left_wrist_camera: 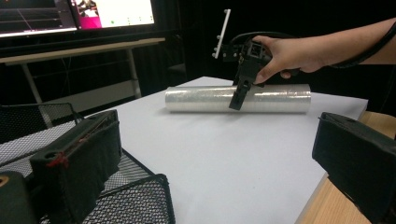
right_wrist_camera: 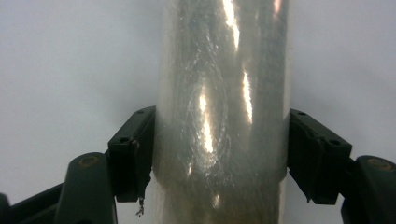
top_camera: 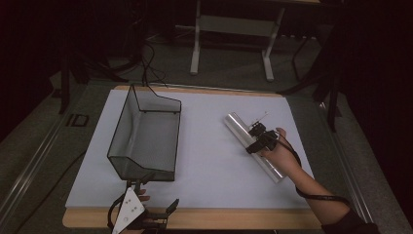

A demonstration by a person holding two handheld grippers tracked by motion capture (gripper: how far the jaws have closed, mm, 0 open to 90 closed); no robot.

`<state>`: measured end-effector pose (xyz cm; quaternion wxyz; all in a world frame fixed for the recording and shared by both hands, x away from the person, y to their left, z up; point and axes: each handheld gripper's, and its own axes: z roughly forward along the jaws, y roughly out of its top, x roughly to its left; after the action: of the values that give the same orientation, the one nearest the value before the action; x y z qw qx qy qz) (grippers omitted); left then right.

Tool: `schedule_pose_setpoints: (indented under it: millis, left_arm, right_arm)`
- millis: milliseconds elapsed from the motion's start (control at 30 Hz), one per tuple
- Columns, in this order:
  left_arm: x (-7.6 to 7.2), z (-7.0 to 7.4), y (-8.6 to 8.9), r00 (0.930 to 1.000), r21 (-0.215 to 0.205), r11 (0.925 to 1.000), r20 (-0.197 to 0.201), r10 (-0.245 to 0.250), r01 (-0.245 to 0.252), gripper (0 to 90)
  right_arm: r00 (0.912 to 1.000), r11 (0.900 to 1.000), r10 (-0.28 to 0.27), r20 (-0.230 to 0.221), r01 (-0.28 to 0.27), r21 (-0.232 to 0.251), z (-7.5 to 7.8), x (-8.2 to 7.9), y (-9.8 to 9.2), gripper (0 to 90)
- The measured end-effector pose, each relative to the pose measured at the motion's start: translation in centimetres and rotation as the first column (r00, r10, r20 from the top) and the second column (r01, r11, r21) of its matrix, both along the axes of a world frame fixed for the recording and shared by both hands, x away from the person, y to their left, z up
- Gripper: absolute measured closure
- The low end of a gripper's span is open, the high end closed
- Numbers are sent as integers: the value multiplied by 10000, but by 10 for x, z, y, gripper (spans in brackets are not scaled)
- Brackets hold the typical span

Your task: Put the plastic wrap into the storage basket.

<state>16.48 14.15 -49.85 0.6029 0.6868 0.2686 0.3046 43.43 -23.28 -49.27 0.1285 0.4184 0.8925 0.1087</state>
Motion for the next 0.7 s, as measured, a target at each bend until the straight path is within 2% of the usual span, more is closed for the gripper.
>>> schedule_pose_setpoints:
  millis: [33, 67, 167, 233, 267, 300, 333, 367, 433, 467, 567, 633, 700]
  left_arm:
    - [0, 0, 0, 10000, 0, 10000, 0, 0, 0, 20]
    - [0, 0, 0, 10000, -10, 10000, -7, 9, -9, 20]
    - [0, 0, 0, 10000, -10, 10000, 7, 10, -10, 20]
    - [0, 0, 0, 10000, -9, 10000, 22, 5, -5, 20]
    - [0, 0, 0, 10000, -16, 10000, 11, 0, 0, 20]
    - [0, 0, 0, 10000, 2, 10000, 8, 0, 0, 20]
    - [0, 0, 0, 10000, 7, 10000, 17, -1, 1, 20]
    - [0, 0, 0, 10000, 6, 10000, 15, -5, 5, 20]
    - [0, 0, 0, 10000, 6, 10000, 22, -2, 2, 20]
    - [0, 0, 1, 10000, -4, 10000, 19, 2, -2, 20]
    - [0, 0, 1, 10000, -41, 10000, 25, -3, 3, 20]
    - [-1, 1, 0, 10000, -39, 10000, 27, -11, 11, 20]
    - [-1, 1, 0, 10000, -34, 10000, 35, -20, 20, 20]
  right_arm:
    - [10000, 10000, 0, 0, 0, 0, 0, 0, 0, 305]
    - [9975, 9994, -251, -658, 234, -255, 0, 5, 3, 309]
    - [9963, 9991, -250, -817, 222, -360, 1, 9, 4, 308]
    - [9905, 9980, -554, -1260, 510, -379, 2, 14, 4, 306]
    - [9863, 9968, -595, -1538, 504, -623, 2, 19, 6, 262]
    - [9827, 9957, -647, -1733, 521, -762, 2, 22, 6, 262]
    - [9827, 9957, -647, -1733, 521, -762, 2, 22, 6, 262]
    - [9784, 9958, -668, -1955, 531, -745, 4, 27, 8, 220]
    - [9794, 9949, -637, -1916, 472, -896, 5, 28, 9, 197]
    - [9807, 9951, -600, -1859, 441, -886, 10, 30, 12, 134]
    - [9809, 9953, -519, -1874, 355, -899, 12, 32, 16, 102]
    - [9866, 9922, -654, -1493, 484, -1146, 10, 33, 20, 104]
    - [9844, 9924, -786, -1573, 623, -1060, 8, 36, 22, 107]
